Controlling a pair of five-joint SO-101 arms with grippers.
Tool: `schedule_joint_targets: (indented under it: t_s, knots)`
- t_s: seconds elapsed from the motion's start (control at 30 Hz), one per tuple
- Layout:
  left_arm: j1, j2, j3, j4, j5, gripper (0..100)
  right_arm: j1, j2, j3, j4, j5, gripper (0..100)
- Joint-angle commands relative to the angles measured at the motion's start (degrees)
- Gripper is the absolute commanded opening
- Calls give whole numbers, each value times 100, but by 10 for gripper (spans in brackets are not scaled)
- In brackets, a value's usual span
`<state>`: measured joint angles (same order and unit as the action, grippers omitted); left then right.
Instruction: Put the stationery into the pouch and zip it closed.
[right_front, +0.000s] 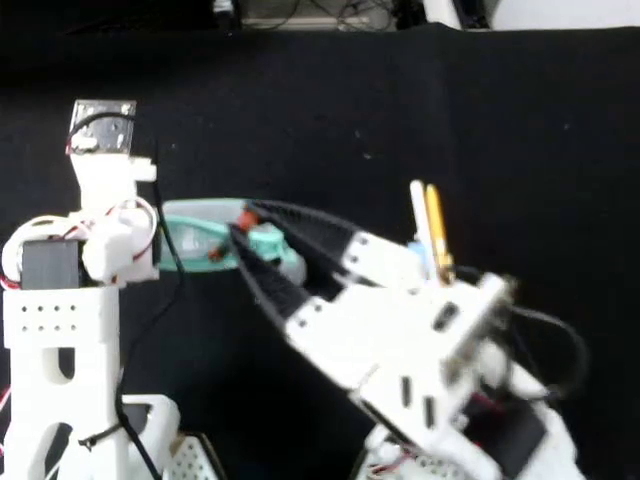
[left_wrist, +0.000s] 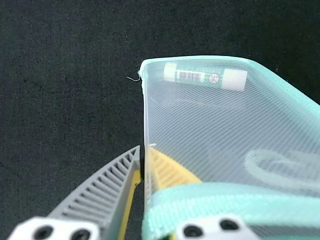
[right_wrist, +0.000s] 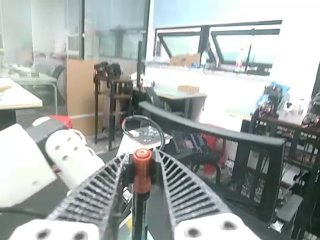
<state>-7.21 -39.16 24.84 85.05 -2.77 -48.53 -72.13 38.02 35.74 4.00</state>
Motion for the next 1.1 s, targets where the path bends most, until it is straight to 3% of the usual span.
schedule_joint_targets:
  t_s: [0.0, 0.23, 0.4, 0.57, 0.8, 0.93, 1.07]
  knots:
    - [-40, 0, 13, -26, -53, 33, 26, 470, 84, -563, -44, 13]
    - [-40, 0, 13, -18, -53, 33, 255, 875, 549, -721, -9, 12]
    - [-40, 0, 13, -18, -53, 33, 167, 910, 1024, -448, 659, 25]
    - [-40, 0, 13, -18, -53, 33, -369, 910, 479, 835, 607, 246]
    - [-40, 0, 13, -18, -53, 33, -422, 866, -1147, 1987, 633, 179]
    - [-57, 0, 13, -18, -53, 33, 598, 857, -1560, 2207, 633, 171]
    - [-66, 0, 13, -18, -53, 33, 2681, 910, -1200, 2488, 633, 116]
